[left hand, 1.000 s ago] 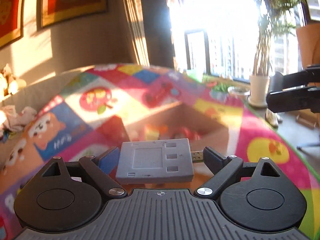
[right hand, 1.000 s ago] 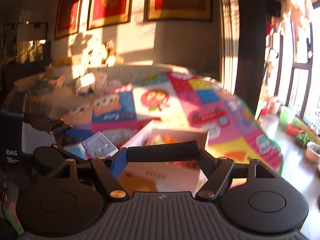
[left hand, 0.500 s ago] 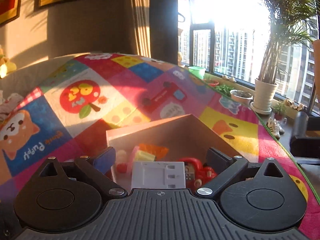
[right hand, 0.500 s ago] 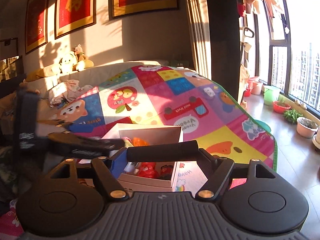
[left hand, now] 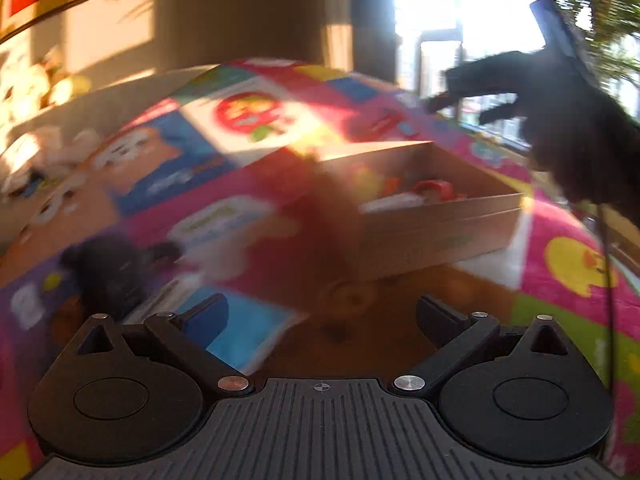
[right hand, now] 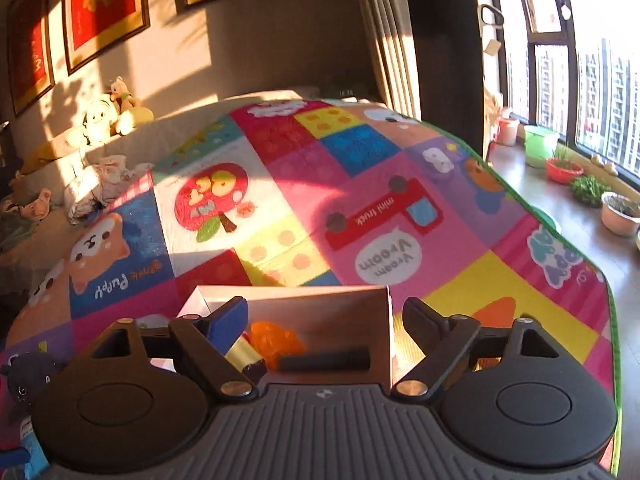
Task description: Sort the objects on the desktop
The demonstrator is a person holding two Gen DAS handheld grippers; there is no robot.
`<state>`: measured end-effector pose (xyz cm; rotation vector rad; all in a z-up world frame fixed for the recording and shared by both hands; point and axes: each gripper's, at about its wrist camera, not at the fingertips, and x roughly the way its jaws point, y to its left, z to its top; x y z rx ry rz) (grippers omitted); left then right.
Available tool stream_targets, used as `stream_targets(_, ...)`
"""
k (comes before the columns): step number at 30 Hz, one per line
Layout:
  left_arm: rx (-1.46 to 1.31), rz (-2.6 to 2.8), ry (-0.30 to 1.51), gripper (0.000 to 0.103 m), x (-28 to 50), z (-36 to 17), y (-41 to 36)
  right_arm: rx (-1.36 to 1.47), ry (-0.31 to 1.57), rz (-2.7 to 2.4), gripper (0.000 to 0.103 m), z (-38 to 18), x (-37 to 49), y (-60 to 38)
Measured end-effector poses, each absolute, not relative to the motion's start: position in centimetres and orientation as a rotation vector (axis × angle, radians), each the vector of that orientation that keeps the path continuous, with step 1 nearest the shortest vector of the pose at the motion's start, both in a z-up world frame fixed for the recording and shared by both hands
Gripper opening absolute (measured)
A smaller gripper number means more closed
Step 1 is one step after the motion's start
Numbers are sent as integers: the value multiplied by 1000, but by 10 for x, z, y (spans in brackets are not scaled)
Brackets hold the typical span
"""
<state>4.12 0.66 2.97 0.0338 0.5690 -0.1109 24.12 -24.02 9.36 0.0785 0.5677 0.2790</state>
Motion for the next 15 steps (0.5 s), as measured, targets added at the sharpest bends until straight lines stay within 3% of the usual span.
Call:
stream_targets(8,-165,111,652,103,24,3,84,-40,570,423,86,95,182,-212)
stream_targets(15,-157,44,631,103,19,5,78,-126,684,795,86,84,143,-105)
